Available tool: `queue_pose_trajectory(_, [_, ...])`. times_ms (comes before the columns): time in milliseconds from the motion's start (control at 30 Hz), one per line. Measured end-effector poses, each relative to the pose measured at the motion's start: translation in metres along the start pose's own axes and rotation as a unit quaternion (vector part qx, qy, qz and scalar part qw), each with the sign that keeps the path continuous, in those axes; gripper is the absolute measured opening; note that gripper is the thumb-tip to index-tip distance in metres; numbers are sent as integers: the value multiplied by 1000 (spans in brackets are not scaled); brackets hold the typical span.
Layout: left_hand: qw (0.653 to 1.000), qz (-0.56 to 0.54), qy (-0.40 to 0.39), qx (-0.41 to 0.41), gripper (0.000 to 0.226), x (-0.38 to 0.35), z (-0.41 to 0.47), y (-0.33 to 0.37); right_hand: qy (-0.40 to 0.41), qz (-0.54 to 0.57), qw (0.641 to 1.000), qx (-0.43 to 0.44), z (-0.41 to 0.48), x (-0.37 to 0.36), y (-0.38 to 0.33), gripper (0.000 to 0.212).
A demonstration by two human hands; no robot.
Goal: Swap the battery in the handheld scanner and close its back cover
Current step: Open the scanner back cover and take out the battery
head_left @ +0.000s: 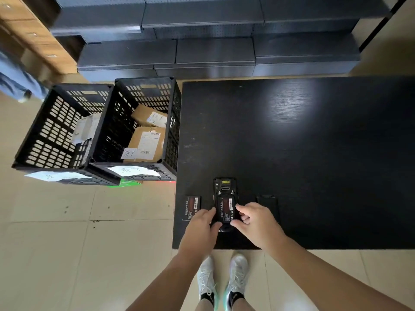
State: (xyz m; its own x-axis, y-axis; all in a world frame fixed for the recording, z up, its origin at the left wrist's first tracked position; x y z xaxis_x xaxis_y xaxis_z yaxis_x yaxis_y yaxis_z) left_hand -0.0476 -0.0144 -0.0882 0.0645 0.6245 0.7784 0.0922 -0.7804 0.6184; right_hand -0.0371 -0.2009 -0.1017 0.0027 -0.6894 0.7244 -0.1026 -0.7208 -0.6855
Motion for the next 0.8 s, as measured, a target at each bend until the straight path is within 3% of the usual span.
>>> queue_pose_trajectory(333, [978,124,-26,-166,37,1,9,-6,-22,-1,999,47,2,6,3,52])
queue_pose_trajectory(533, [942,223,-24,-249,34,3,9,-1,9,-93,982,162,-6,5,2,52])
queue_pose_trajectory(667, [898,283,-18,-338,25,8,11,4,65,-156,956,241,-9,3,1,50])
queue_pose_trajectory(800, [900,282,16,-332,28,8,12,9,70,-169,947,264,-9,4,3,52])
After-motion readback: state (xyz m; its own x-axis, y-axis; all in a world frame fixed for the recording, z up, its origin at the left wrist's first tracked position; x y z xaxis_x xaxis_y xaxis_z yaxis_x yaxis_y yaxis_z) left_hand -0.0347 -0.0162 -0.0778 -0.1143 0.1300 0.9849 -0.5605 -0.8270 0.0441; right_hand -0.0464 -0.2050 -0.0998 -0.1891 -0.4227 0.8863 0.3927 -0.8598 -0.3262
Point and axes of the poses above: each hand's wrist, its own z-axis towards the middle knuckle, its own x-axis out of the back of the hand, y = z × x, the point moved 1 cm from there along z, towards the middle knuckle, and after that the axes turned 15 degrees about y, right-handed, at the moved point
